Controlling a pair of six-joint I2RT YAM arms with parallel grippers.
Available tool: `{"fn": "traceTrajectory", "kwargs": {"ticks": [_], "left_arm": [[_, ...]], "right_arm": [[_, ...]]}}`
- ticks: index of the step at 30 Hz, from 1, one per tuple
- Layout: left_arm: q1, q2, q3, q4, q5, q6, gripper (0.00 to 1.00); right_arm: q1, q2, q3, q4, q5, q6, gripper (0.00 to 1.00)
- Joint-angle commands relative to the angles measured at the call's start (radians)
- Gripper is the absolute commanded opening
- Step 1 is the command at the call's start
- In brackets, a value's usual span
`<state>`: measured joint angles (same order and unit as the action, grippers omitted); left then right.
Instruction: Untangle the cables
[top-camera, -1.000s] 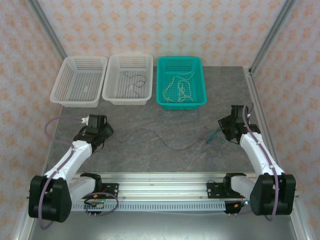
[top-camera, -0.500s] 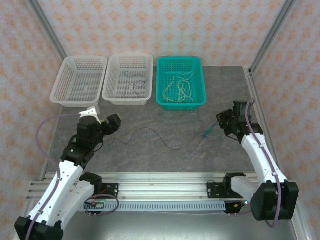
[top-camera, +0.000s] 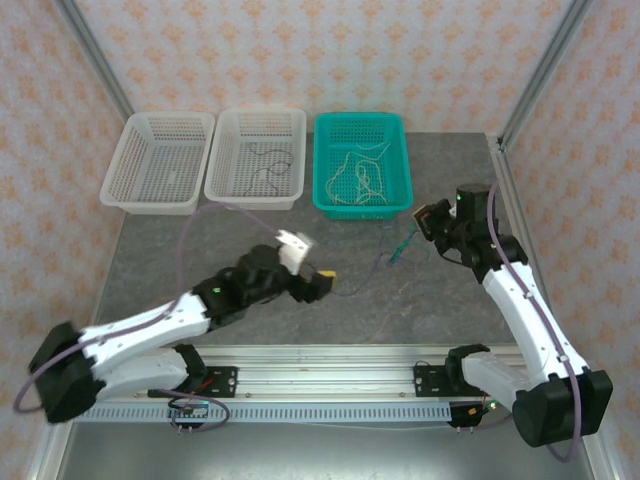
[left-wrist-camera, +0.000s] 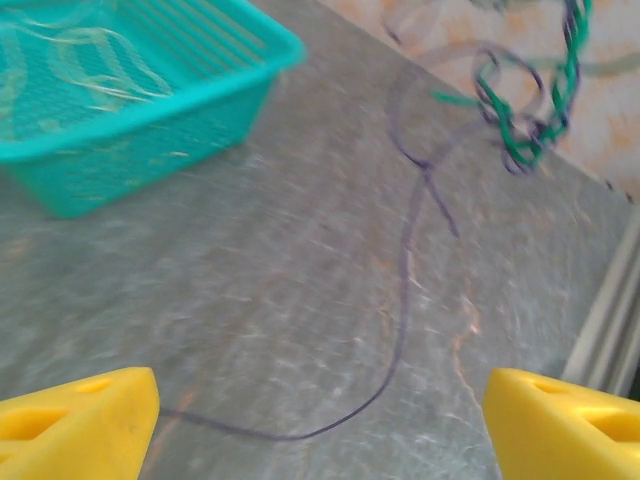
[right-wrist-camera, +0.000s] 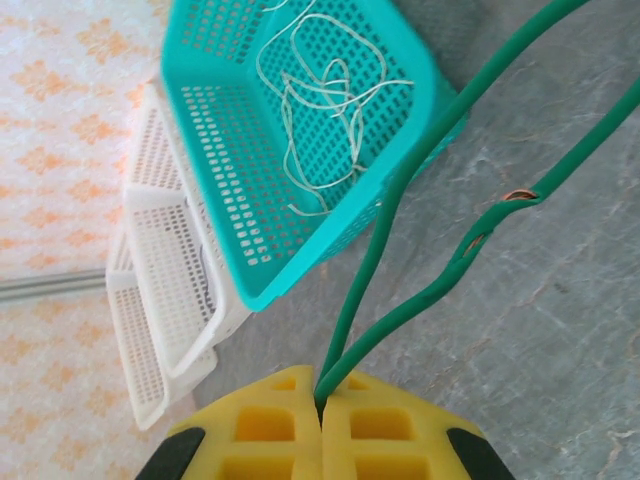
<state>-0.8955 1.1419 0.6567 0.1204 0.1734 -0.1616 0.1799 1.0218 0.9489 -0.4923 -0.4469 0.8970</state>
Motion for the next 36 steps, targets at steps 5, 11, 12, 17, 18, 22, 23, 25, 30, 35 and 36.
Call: {"fn": "traceTrajectory", "kwargs": {"ticks": [5,11,12,17,18,22,23,25,30,35,36], "left_arm": [[-0.093,0.406,0.193,0.357,0.049,0.019,0.91],[-0.102,0.554,0.228,0.435,-0.070,-0.029,0.84],[-0.103,0.556,0.226,0.438,-0.095,-0.037,0.77],[-0.100,0.517,0.195,0.408,-0.170,-0.056,0.01],[-0.099,0.493,0.186,0.388,-0.189,-0.064,0.00],[-0.075,0.384,0.116,0.345,-0.245,-0.112,0.00],[-0.062,0.341,0.089,0.345,-0.255,-0.133,0.00],[-0.034,0.245,0.019,0.349,-0.291,-0.167,0.00],[0.065,-0.017,-0.083,0.198,-0.380,-0.221,0.00],[0.170,-0.271,-0.115,-0.004,-0.434,-0.269,0.00],[0.194,-0.313,-0.114,-0.043,-0.446,-0.283,0.00]], "right_arm": [[0.029,-0.030,0.050,0.003,0.004,0.013,0.00],[0.030,-0.032,0.060,0.010,-0.011,0.025,0.00],[0.030,-0.033,0.063,0.005,-0.003,0.023,0.00],[0.031,-0.039,0.075,-0.065,0.117,0.003,0.00],[0.029,-0.040,0.079,-0.085,0.153,-0.009,0.00],[0.001,-0.042,0.079,-0.138,0.270,-0.036,0.00],[-0.014,-0.044,0.072,-0.144,0.293,-0.038,0.00],[-0.049,-0.048,0.050,-0.153,0.328,-0.037,0.00],[-0.141,-0.049,-0.035,-0.156,0.390,-0.029,0.00],[-0.185,-0.042,-0.121,-0.141,0.459,-0.002,0.00],[-0.190,-0.040,-0.134,-0.141,0.474,-0.002,0.00]]}}
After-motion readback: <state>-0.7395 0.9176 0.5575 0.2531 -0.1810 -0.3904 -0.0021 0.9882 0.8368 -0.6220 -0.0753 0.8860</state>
